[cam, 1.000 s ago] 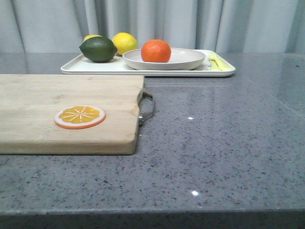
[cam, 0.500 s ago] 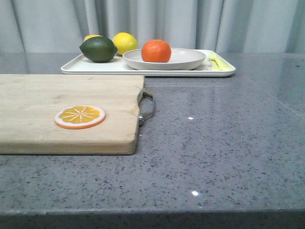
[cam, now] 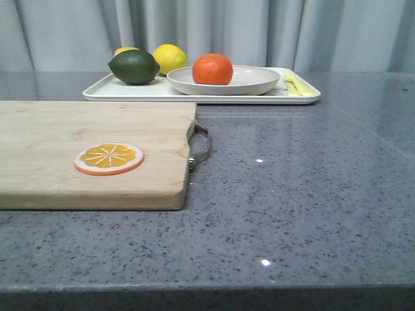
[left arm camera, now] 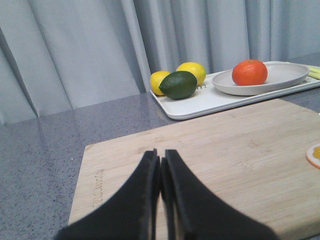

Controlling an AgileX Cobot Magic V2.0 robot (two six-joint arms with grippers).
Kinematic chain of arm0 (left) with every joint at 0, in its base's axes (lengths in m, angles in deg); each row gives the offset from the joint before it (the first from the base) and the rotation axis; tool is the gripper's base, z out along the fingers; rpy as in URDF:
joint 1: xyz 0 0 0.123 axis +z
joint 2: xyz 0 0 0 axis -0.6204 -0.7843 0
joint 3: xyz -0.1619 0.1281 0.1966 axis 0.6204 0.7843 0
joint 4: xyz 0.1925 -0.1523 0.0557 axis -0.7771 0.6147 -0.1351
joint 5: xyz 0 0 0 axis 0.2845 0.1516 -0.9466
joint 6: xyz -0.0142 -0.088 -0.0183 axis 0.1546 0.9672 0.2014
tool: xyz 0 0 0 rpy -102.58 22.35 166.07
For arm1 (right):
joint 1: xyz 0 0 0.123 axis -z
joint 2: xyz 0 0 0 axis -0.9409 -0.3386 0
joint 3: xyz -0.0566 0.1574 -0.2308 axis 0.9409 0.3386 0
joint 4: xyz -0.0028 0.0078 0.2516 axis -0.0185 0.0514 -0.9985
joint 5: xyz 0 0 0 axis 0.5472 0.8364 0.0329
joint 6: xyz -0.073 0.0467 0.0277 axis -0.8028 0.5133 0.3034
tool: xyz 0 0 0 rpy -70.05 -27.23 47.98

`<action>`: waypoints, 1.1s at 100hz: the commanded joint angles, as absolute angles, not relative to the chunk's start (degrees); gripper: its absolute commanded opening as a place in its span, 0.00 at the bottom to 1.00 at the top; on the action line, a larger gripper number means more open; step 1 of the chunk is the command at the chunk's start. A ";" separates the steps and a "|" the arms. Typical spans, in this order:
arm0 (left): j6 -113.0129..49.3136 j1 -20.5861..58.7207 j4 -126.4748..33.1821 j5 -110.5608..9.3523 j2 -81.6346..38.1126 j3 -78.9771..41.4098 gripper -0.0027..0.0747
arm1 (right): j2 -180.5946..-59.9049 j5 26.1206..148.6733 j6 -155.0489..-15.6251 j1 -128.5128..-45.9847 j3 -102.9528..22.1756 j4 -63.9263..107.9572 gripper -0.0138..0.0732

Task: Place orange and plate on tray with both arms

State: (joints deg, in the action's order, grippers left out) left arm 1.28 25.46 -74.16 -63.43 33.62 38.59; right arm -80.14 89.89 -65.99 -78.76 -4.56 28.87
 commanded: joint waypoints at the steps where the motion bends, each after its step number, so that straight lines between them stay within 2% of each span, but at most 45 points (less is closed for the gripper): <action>1: 2.04 25.70 -74.47 -65.81 33.12 38.96 0.01 | -80.32 84.85 -66.38 -78.54 -6.16 29.43 0.08; 47: 2.04 30.09 -74.37 -65.66 37.98 38.96 0.01 | -80.32 84.85 -66.38 -78.54 -6.16 29.43 0.08; 110: 2.04 30.08 -72.48 -65.53 37.97 38.96 0.01 | -80.38 84.88 -66.38 -78.54 -6.16 29.43 0.08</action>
